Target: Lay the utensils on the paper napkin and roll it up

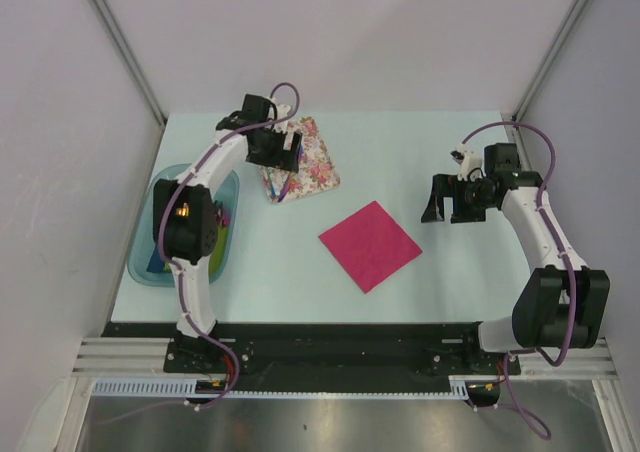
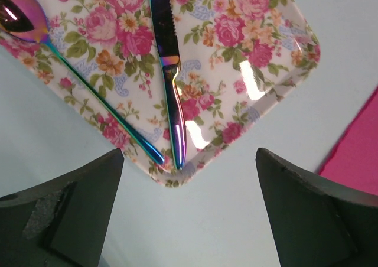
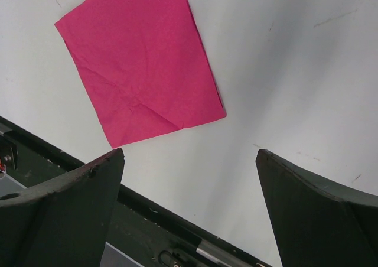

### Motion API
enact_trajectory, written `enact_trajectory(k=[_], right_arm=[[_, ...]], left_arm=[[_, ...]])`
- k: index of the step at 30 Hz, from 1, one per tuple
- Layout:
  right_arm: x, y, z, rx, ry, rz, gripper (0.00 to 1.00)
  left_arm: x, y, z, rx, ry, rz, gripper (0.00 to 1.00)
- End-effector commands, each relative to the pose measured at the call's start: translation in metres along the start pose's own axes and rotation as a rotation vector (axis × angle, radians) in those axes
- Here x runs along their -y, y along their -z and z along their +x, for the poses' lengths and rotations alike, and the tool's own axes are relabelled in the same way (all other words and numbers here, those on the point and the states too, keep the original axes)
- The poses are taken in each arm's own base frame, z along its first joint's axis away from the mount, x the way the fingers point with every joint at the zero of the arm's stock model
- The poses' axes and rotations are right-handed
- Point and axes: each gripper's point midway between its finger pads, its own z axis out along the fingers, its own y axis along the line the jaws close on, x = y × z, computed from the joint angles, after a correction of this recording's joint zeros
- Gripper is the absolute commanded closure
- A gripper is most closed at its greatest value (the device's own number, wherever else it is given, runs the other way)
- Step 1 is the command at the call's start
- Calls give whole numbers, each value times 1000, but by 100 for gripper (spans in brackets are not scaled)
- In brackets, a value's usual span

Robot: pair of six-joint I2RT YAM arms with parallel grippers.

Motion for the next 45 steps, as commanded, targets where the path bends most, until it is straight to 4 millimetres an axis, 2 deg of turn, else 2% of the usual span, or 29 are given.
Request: enact_trajectory(k=[1,6,10,14,20,22,29,32,36,40,45], right_arm=[[2,1,-6,4,20,8,0],[2,-1,-4,-6,19,5,1],[2,-3,-2,-17,17,-5,0],[2,-5,-2,-25,14,-9,0],[2,-6,-1,-34,13,-10,0],[3,-6,-1,-35,13,-9,0],[3,-8,-2,-50,13,-10,0],[4,-10,-3,-57,14,-9,0],[4,-12,-3,-64,13,-9,0],[3,-13,-2,-68,14,-11,0],[2,-15,-5,-72,22,-14,0]], left_arm=[[-5,-14,-29,62,-12,-28,0],[-10,-36,-21,40,-49,-64,2],[-7,-50,-17,29,-72,-64,10],[-9,-64,-14,12,-68,-71,12],[-13,-72,-15,14,-71,-86,15],[-15,-77,-13,5,-72,-90,21],[-15,-91,-6,-14,-70,-78,30],[-17,-96,-3,-27,-69,-82,37],[-21,-99,0,-35,-69,-101,56],[-22,-99,3,-46,-61,-109,61],[-20,-99,3,-46,-53,-100,76]])
